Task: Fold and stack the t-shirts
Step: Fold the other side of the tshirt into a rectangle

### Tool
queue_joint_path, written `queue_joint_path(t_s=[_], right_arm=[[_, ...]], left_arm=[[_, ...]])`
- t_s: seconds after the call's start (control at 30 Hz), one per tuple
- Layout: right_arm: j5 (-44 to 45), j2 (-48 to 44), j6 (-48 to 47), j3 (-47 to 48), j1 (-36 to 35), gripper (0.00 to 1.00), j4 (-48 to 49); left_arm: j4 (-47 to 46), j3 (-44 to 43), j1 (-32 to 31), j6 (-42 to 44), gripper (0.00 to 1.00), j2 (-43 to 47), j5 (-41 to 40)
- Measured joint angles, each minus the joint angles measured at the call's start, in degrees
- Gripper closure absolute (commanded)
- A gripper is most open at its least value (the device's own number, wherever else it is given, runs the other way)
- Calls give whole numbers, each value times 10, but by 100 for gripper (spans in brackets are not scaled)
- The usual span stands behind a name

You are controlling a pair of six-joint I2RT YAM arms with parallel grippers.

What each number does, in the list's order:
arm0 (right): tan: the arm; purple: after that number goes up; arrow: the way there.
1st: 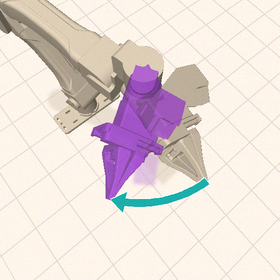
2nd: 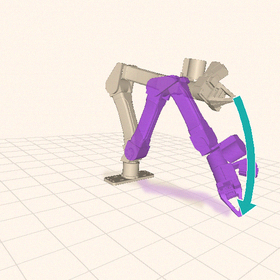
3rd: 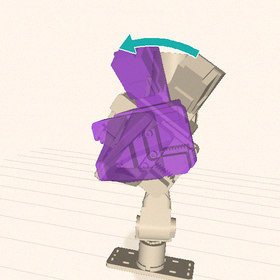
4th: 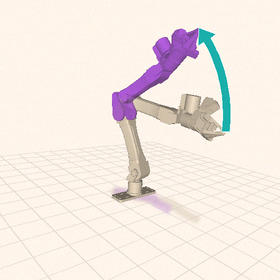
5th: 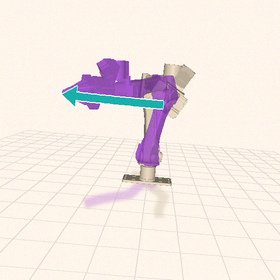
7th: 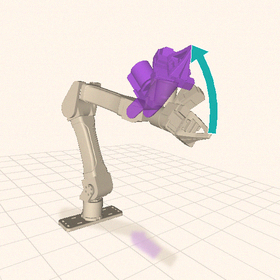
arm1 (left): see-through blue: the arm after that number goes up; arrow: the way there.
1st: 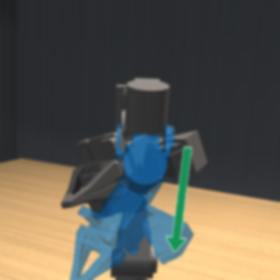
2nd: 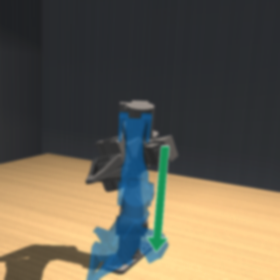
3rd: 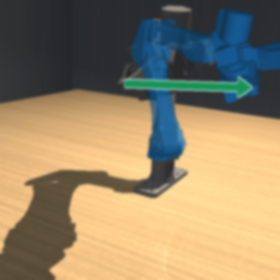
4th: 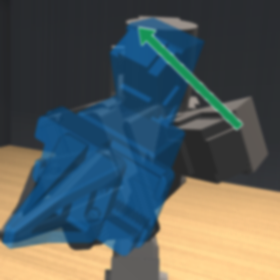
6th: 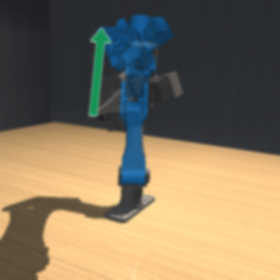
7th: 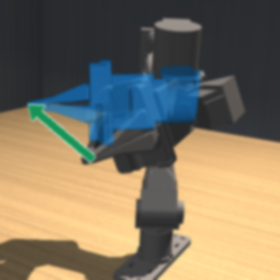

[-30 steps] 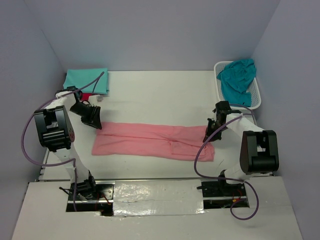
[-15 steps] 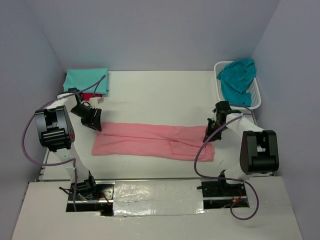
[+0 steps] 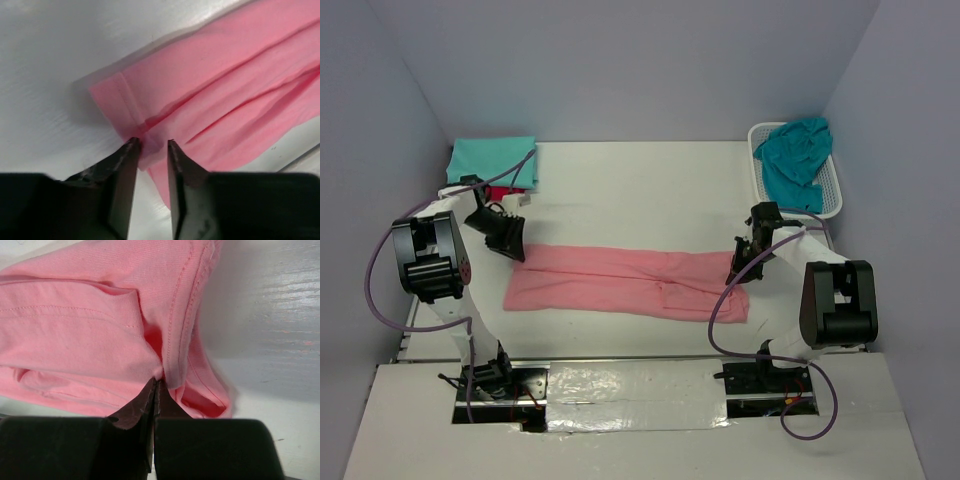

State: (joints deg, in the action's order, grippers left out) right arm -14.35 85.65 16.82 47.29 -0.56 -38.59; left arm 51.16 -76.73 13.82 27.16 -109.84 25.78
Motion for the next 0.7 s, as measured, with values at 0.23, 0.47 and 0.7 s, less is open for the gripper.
queue_joint_path(t_s=[0.23, 0.47, 0.7], right_arm=[[0, 0, 0, 0, 0, 100, 0], [0, 0, 0, 0, 0, 100, 0], [-1, 2, 0, 9, 0, 100, -5]], left_arm=[[16, 0, -1, 1, 74, 0, -10], [28, -2, -1, 11, 100, 0, 5], [35, -6, -1, 11, 100, 0, 24]])
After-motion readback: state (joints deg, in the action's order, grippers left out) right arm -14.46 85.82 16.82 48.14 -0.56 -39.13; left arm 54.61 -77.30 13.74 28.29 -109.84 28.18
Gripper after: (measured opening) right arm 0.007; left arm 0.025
